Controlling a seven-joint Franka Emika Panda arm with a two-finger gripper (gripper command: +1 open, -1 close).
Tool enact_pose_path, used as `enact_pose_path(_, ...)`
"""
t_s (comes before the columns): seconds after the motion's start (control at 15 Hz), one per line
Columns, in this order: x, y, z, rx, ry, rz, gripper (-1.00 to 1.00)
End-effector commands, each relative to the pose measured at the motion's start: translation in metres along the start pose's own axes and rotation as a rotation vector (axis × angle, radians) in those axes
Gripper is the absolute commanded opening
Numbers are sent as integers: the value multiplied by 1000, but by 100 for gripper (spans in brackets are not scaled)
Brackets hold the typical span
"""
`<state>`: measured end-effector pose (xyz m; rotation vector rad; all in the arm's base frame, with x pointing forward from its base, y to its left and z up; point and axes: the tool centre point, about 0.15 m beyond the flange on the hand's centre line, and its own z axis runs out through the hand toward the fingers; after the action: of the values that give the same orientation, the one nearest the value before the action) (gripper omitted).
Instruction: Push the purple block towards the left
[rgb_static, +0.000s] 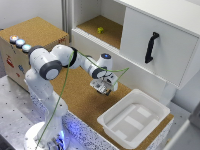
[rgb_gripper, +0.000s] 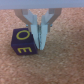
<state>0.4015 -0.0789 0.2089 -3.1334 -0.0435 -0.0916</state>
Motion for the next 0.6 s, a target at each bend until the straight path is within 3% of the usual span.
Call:
enact_pose_path(0.0, -21, -48, -6, 0, 8, 35, -100)
enact_pose_path(0.53, -29, -109, -11, 95, 22, 21, -100)
